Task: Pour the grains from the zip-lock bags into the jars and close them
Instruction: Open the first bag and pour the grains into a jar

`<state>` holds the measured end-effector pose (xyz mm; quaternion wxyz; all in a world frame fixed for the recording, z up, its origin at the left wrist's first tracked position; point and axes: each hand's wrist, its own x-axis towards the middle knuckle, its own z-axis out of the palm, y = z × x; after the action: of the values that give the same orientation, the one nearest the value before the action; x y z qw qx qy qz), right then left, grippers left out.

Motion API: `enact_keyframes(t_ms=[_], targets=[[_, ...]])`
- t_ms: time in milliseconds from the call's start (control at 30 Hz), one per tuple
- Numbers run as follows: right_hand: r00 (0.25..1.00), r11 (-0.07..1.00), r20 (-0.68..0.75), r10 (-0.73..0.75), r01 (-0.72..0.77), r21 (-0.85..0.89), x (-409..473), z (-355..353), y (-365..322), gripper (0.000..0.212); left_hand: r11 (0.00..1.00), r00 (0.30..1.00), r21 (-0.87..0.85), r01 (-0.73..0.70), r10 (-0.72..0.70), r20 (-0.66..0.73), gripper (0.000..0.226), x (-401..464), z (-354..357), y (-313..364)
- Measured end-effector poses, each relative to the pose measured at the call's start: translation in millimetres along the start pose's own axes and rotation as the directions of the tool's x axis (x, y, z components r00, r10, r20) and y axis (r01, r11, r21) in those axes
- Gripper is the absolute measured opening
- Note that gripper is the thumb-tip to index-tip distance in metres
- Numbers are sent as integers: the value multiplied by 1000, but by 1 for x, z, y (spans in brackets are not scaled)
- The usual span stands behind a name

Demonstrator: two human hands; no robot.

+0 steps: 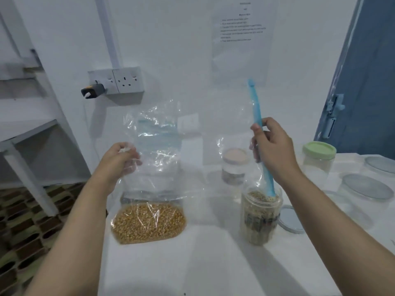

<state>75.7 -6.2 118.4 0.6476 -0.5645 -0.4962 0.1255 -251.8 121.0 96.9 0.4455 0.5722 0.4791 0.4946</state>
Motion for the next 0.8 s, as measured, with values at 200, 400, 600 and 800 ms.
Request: enact_keyframes(t_ms=[200, 400, 600, 800], targets=[[986, 976, 157, 49, -15, -215, -11, 24, 14, 17, 965, 961, 96, 243, -227, -158, 40, -28, -8, -62], [984, 923, 164, 72, -3, -384, -46, 34, 35, 21, 936, 956, 269, 226, -159, -247, 54, -65, 12, -106], [967, 871, 253, 35, 95, -482, -69, 27, 21, 25, 960, 985, 253, 119, -81, -153, 70, -97, 24, -125], [954, 849, 260, -147, 256, -462, -99, 4, 1, 28, 988, 969, 83, 131, -110, -222, 71, -124, 57, -132]])
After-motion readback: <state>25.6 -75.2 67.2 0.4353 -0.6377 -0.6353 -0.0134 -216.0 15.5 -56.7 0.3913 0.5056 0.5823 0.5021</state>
